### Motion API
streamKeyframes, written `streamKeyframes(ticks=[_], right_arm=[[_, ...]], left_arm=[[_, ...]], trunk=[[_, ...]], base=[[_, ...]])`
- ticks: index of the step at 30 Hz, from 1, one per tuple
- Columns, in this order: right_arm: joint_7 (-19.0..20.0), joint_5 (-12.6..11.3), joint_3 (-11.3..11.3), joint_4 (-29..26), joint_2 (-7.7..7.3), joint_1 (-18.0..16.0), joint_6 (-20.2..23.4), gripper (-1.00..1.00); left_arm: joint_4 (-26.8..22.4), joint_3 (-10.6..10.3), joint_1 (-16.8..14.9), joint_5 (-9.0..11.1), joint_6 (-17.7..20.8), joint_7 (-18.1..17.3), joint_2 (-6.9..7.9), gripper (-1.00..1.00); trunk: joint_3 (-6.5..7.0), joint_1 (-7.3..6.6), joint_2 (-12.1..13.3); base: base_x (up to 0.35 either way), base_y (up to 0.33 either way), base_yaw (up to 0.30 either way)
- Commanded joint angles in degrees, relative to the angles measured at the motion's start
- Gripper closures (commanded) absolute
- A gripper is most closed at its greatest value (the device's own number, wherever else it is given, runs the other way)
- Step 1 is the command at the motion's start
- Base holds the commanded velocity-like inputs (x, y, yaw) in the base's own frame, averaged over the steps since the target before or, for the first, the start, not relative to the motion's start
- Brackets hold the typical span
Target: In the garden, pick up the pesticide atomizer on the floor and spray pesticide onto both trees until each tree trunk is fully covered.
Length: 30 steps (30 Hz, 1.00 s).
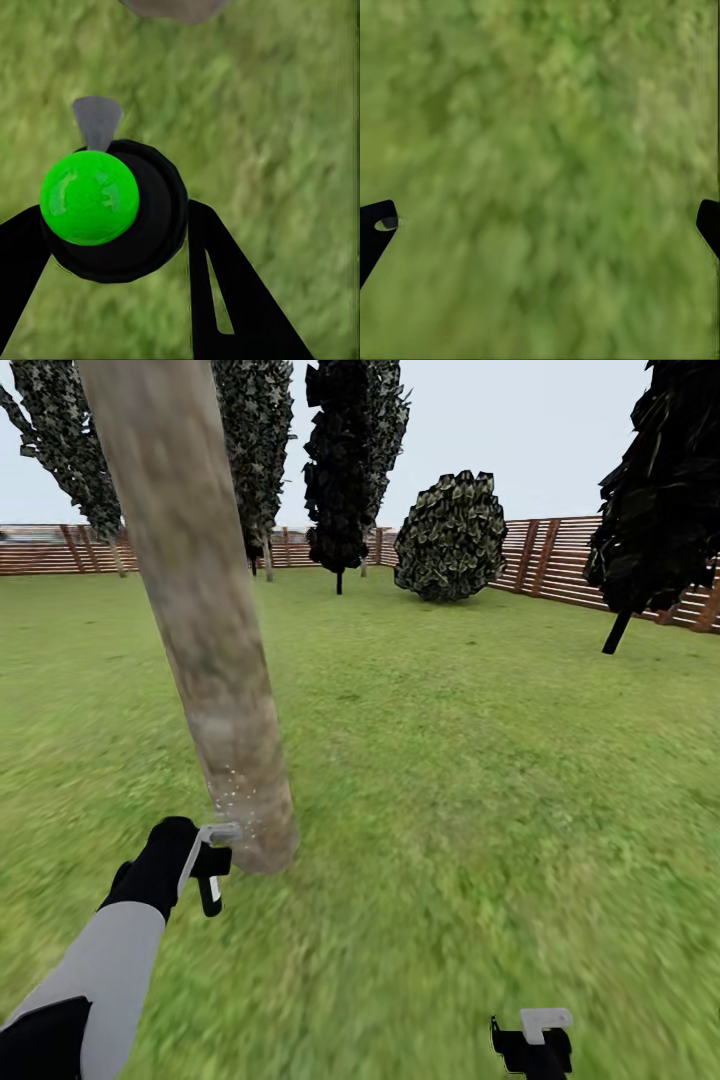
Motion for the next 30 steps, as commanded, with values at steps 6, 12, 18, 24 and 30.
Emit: streamKeyframes(ticks=[6, 12, 18, 24, 30], right_arm=[[-0.15, -0.45, 0.51, 0.01, -0.04, -0.02, -0.15, -1.0], [-0.15, -0.46, 0.51, 0.01, -0.04, -0.02, -0.15, -1.0], [-0.13, -0.54, 0.51, 0.01, -0.04, -0.02, -0.15, -1.0], [-0.15, -0.54, 0.53, 0.01, 0.04, -0.02, -0.15, -1.0], [-0.13, -0.54, 0.51, 0.01, 0.05, -0.02, -0.15, -1.0]], left_arm=[[-0.48, 0.24, 0.14, -0.61, 0.18, -0.47, -0.13, 1.0], [-0.53, 0.2, 0.15, -0.61, 0.18, -0.46, -0.09, 1.0], [-0.61, 0.28, 0.13, -0.68, 0.2, -0.46, -0.05, 1.0], [-0.95, 0.42, 0.14, -0.7, 0.27, -0.46, 0.39, 1.0], [-1.02, 0.69, 0.07, -0.7, 0.3, -0.46, 0.6, 1.0]], trunk=[[-0.05, 0.0, -0.02], [-0.05, 0.0, -0.02], [-0.05, 0.0, -0.02], [-0.05, 0.0, -0.02], [-0.05, 0.0, -0.02]], base=[[0.124, -0.237, 0.002], [0.084, -0.255, 0.0], [0.002, -0.273, 0.0], [0.058, -0.27, 0.13], [0.241, -0.178, 0.274]])
